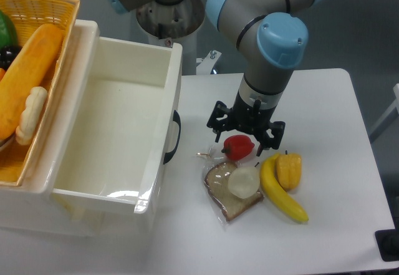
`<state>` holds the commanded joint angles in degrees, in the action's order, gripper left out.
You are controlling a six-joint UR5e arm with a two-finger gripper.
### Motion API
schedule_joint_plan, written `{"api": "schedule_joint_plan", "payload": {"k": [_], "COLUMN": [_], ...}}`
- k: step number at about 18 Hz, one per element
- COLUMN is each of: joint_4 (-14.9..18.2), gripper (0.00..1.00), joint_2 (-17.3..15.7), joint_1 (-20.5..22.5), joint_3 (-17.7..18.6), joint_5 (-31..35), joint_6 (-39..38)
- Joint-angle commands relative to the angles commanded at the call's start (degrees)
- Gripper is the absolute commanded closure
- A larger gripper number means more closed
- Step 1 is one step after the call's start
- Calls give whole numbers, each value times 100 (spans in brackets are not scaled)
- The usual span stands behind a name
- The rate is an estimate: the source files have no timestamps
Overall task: Pick up the pear
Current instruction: 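Lower the open gripper toward the pale pear beside the red apple, then descend the gripper around the pale pear on the bread bag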
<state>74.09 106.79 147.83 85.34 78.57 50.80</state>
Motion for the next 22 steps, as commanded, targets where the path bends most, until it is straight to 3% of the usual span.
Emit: {"api": "schedule_joint_plan", "payload": {"k": [8,11,14,22], "joint_4": [-237,-588,-642,-651], "gripper": [0,0,0,0], "joint_2": [263,439,676,1115], "joint_1": [35,114,123,264], "joint_3": [-9,-9,-9,-52], "joint_5": [228,229,255,369], "joint_6": [132,45,149,1466]}}
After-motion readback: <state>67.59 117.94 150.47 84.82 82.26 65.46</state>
